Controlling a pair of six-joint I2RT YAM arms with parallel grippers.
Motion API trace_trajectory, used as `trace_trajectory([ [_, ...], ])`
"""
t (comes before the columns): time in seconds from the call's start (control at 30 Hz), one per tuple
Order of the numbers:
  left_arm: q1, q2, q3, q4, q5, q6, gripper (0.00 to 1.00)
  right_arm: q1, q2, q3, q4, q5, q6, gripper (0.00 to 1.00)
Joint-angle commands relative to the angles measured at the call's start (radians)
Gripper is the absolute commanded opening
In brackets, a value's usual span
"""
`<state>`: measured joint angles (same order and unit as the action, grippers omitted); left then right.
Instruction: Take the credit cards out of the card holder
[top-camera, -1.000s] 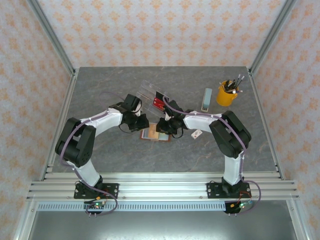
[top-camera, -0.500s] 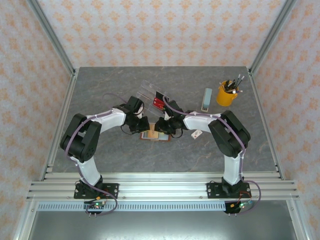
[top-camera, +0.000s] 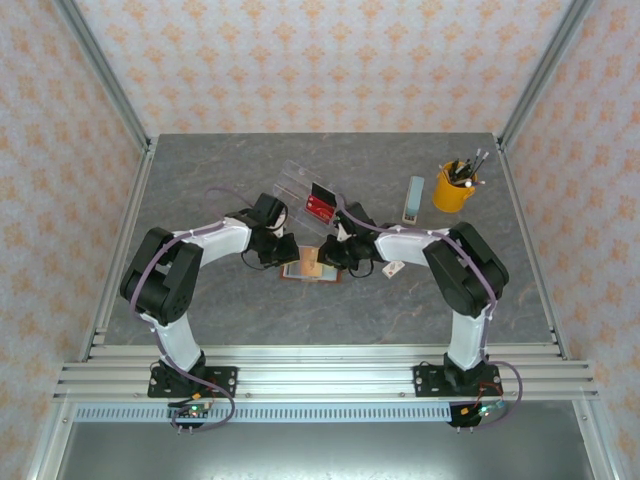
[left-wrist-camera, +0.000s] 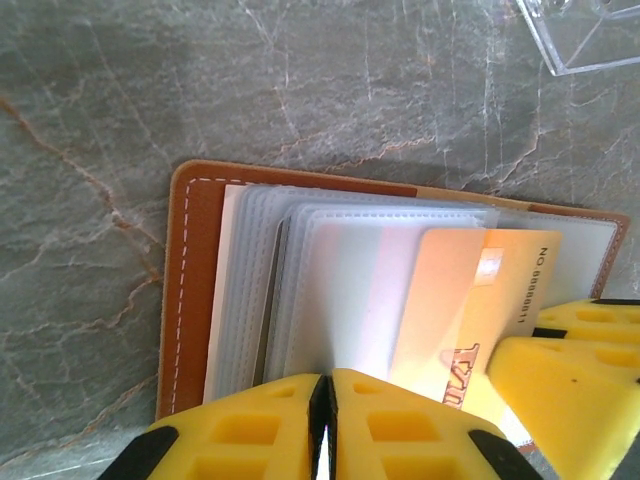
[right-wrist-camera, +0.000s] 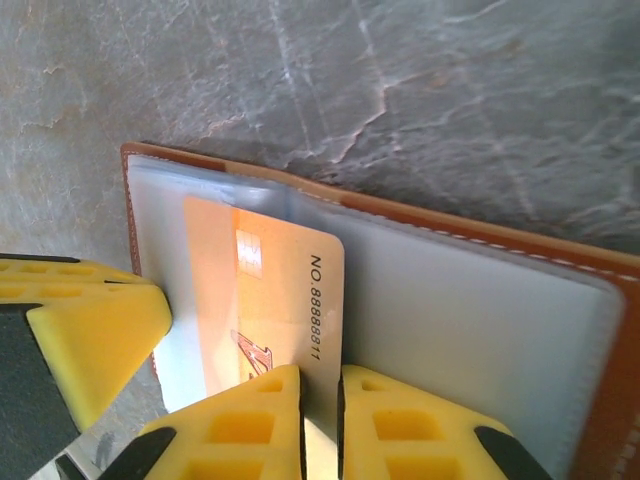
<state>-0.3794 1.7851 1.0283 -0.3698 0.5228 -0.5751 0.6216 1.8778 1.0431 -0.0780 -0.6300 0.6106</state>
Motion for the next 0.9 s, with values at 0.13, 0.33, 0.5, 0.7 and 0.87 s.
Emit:
trace_trajectory([
  [0.13, 0.019, 0.014, -0.057, -0.011, -0.064, -0.022, 0.18, -0.011, -0.057, -0.040, -0.036, 0.001, -0.040, 0.01],
  [0.33, 0.025, -0.042, -0.058, 0.068, 0.024, -0.043, 0.29, -0.013, -0.156, -0.083, -0.003, -0.028, -0.065, 0.00],
  [0.5, 0.035, -0.107, -0.059, 0.121, 0.109, -0.071, 0.40, -0.013, -0.230, -0.118, 0.039, -0.055, -0.057, 0.00],
  [0.7, 0.062, -0.207, -0.090, 0.185, 0.206, -0.123, 0.62, -0.019, -0.329, -0.147, 0.078, -0.067, -0.035, 0.00],
  [0.87, 0.088, -0.291, -0.151, 0.331, 0.334, -0.217, 0.71, -0.055, -0.377, -0.179, 0.244, -0.156, 0.049, 0.00],
])
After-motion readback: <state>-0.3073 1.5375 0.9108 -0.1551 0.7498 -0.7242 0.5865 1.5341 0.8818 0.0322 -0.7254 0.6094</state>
